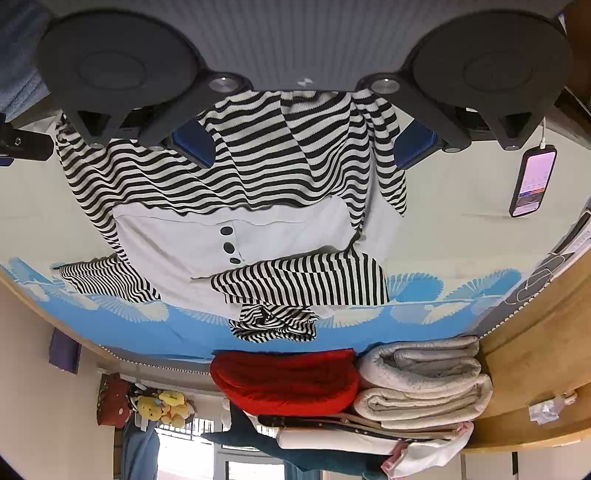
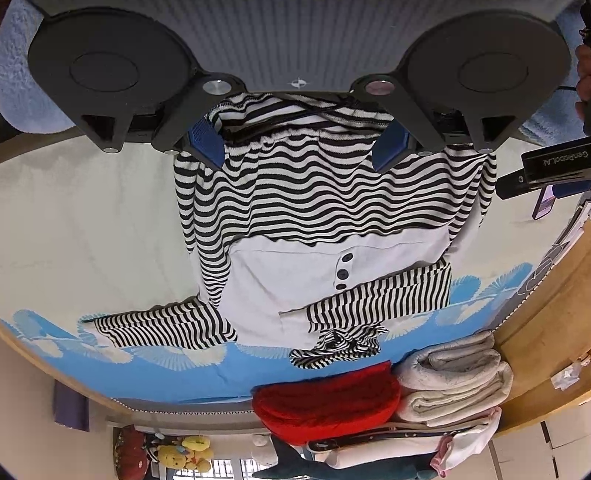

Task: Fold small clothes

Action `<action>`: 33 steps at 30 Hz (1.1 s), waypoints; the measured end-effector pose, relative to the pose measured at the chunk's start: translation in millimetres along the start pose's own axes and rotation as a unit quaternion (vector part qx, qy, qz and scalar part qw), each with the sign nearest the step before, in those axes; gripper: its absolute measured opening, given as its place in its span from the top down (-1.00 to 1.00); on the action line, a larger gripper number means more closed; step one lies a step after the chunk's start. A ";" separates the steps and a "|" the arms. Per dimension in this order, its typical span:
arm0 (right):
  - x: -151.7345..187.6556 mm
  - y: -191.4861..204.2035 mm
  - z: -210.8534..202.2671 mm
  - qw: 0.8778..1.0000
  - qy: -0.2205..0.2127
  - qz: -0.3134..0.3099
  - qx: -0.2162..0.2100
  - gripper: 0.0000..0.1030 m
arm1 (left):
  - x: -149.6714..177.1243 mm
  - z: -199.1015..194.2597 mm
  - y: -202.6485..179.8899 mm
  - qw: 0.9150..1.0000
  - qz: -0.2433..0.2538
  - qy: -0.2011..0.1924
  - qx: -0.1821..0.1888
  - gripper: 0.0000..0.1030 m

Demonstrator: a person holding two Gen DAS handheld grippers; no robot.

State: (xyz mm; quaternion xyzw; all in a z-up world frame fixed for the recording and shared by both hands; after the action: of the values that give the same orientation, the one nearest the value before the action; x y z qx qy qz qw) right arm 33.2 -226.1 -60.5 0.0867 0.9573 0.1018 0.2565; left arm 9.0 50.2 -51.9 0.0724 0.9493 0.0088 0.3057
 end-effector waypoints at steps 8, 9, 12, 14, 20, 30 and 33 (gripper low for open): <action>-22.6 -8.8 29.1 1.000 0.020 0.008 0.001 -0.70 | -19.6 30.1 -2.8 1.000 0.003 0.016 -0.002 -0.99; -26.5 -10.4 33.0 1.000 0.022 0.009 0.000 -0.70 | -22.5 34.1 -3.2 1.000 0.003 0.018 -0.002 -0.99; -48.6 -22.9 42.5 0.999 0.020 0.025 -0.021 -0.70 | -40.2 49.5 -4.7 1.000 0.007 0.020 -0.001 -0.99; -74.9 -43.9 45.7 0.997 0.010 0.061 -0.050 -0.70 | -57.2 58.8 -4.2 1.000 0.006 0.015 0.001 -0.99; -172.7 -169.9 65.0 0.962 -0.077 0.247 -0.085 -0.71 | -123.2 102.2 2.9 1.000 -0.019 -0.010 -0.005 -0.99; -280.5 -372.2 172.8 0.889 -0.119 0.441 -0.037 -0.71 | -191.7 222.3 23.5 0.997 -0.081 0.000 -0.018 -0.99; -291.2 -405.7 211.1 0.856 -0.111 0.504 -0.024 -0.71 | -198.8 242.5 37.4 0.995 -0.082 0.004 -0.049 -0.99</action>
State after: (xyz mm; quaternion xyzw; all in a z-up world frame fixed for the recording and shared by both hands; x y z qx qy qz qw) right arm 342.9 -649.1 -198.8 0.5623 0.7447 0.2296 0.2767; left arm 314.6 52.2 -131.6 -0.0213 0.9517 0.0307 0.3047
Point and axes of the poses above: each gripper's, at about its wrist camera, not at the fingertips, and z roughly the way its jaws point, y to its left, x to its underside, the point moved 10 cm from there along z, roughly the way its jaws point, and after that the axes turned 14 degrees about y, right-handed, at the moved point
